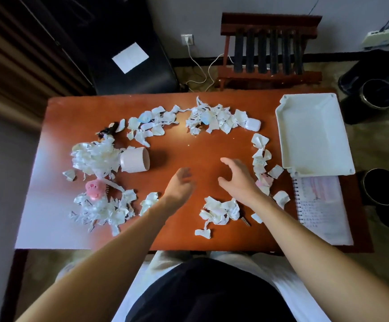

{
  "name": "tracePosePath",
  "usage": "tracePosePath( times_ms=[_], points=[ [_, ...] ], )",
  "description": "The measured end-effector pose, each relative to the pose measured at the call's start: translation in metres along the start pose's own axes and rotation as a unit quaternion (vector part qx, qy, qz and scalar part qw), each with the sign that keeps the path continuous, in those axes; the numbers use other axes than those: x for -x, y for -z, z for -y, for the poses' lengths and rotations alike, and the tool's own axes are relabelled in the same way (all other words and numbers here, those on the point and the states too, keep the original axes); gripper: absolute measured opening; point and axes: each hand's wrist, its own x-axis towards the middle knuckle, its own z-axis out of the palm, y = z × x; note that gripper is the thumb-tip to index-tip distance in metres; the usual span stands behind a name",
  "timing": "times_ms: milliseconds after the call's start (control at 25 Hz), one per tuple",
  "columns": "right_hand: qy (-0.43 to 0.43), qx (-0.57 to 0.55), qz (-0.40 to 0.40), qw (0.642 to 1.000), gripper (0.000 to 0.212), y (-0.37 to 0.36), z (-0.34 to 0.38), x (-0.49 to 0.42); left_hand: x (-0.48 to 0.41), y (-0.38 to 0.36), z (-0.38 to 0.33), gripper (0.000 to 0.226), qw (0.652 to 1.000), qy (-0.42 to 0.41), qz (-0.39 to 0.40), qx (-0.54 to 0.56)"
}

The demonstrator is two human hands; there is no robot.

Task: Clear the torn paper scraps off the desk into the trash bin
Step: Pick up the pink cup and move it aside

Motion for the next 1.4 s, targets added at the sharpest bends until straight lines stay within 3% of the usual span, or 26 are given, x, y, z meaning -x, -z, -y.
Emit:
tracePosePath(
  times_ms=[440,760,960,1400],
  points=[
    [0.062,0.016,0.08,0.995,0.058,-0.081,0.105,-0.051,-0.006,0.126,0.036,0.049,0.996,0.001,-0.078,0.053],
    [0.082,0.024,0.111,0.99,0.067,-0.13,0.163,-0.094,-0.033,0.175,0.06,0.047,0.994,-0.012,-0.099,0.04],
    [0.055,0.046,0.139,0.988,0.085,-0.156,0.169,-0.118,-0.05,0.184,0.068,0.053,0.996,-0.02,-0.082,-0.013],
    [0.045,-0.011,0.155,0.987,0.079,-0.165,0.167,-0.132,-0.063,0.198,0.071,0.053,0.998,-0.011,-0.055,0.019]
  ],
)
